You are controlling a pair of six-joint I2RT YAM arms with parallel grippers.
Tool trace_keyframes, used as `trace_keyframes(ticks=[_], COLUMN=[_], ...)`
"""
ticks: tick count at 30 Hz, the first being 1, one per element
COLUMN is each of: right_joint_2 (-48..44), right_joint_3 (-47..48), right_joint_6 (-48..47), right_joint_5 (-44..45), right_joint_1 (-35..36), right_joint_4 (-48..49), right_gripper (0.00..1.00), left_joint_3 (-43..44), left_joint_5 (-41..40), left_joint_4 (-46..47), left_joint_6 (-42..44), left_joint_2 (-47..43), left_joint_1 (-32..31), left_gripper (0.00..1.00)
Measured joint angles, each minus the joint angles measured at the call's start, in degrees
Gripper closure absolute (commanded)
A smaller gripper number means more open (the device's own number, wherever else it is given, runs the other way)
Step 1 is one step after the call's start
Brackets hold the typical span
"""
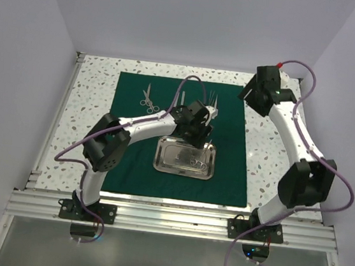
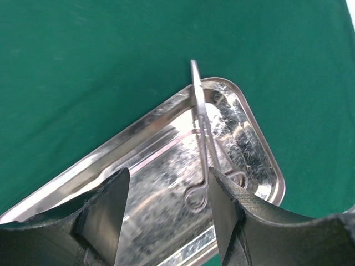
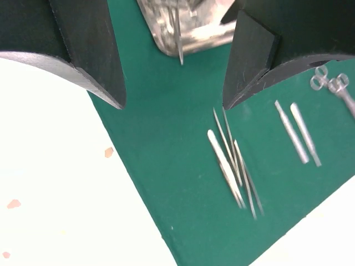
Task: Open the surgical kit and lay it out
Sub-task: Pick up the medical item from the container.
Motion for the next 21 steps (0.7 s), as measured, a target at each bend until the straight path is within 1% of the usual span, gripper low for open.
trace_keyframes(ticks=[2, 5, 10, 15, 17, 19, 21], right_joint_2=[-4.9, -8.5, -11.4, -13.2, -14.3, -15.2, -15.7], right_joint_3=[-2.7, -5.2, -10.4, -12.0, -12.2, -12.2, -12.2], right_joint_6=[0.3, 0.5, 0.7, 0.3, 0.2, 0.2, 0.2], right_joint_5=[0.3, 0.5, 0.9, 1.4, 1.8, 2.3, 2.4], right_joint_1=[0.0, 0.1, 0.1, 0.1, 0.1, 0.1, 0.1], right_joint_4=[-0.4, -1.4, -3.6, -6.3, -7.0, -7.6, -7.8], right_gripper=[0.26, 0.26, 0.26, 0.26, 0.26, 0.26, 0.26], left_joint_3=[0.4, 0.9, 3.1, 6.6, 8.0, 9.0, 9.2], left_joint_5=[0.0, 0.0, -0.4, -1.2, -2.2, -4.1, -5.9], left_joint_4=[0.5, 1.2, 2.3, 3.8, 3.5, 3.3, 3.1], left_joint_6=[0.0, 0.0, 0.0, 0.0, 0.0, 0.0, -0.2], left_joint_2=[1.7, 3.8, 7.3, 10.0, 10.8, 11.6, 11.9], left_joint_1=[-1.0, -2.1, -3.2, -3.6, -3.9, -4.3, -4.7], left_gripper=[0.38, 0.38, 0.38, 0.39, 0.44, 0.52, 0.57])
